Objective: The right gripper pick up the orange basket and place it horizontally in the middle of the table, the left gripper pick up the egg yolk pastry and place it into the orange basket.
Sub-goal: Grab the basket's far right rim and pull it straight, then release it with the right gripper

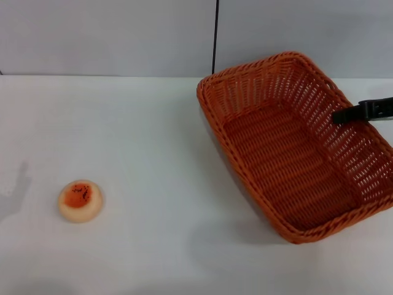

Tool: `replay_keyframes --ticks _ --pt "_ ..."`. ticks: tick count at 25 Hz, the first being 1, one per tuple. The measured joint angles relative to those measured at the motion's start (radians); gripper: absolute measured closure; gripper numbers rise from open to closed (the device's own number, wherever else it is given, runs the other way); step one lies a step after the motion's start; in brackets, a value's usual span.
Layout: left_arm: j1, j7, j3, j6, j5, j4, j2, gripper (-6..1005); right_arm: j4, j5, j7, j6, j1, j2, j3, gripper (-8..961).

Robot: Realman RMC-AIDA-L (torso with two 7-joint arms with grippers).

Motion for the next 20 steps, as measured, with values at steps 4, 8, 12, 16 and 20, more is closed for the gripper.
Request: replay_keyframes --ticks 4,8,12,16,20 --pt "0.007 0.0 0.0 0.006 0.0 0.0 0.001 201 -0.025 0.003 -0.053 -0.023 0.001 0.011 -0.006 800" --pt "0.012 0.0 0.001 0.014 0.0 0.004 0.001 201 -0.087 0.003 -0.186 -0.098 0.006 0.035 -0.009 802" --pt "0.02 0.0 0.003 0.021 0.0 0.006 0.001 201 -0.184 0.007 -0.317 -0.153 -0.003 0.067 -0.027 801" --pt "0.035 0.003 0.004 0.036 0.004 0.009 0.003 201 -0.248 0.043 -0.476 -0.205 -0.014 0.083 -0.036 799" --pt "0.053 0.028 0.006 0.056 0.005 0.011 0.003 201 -0.256 0.124 -0.66 -0.232 -0.025 0.08 -0.036 792"
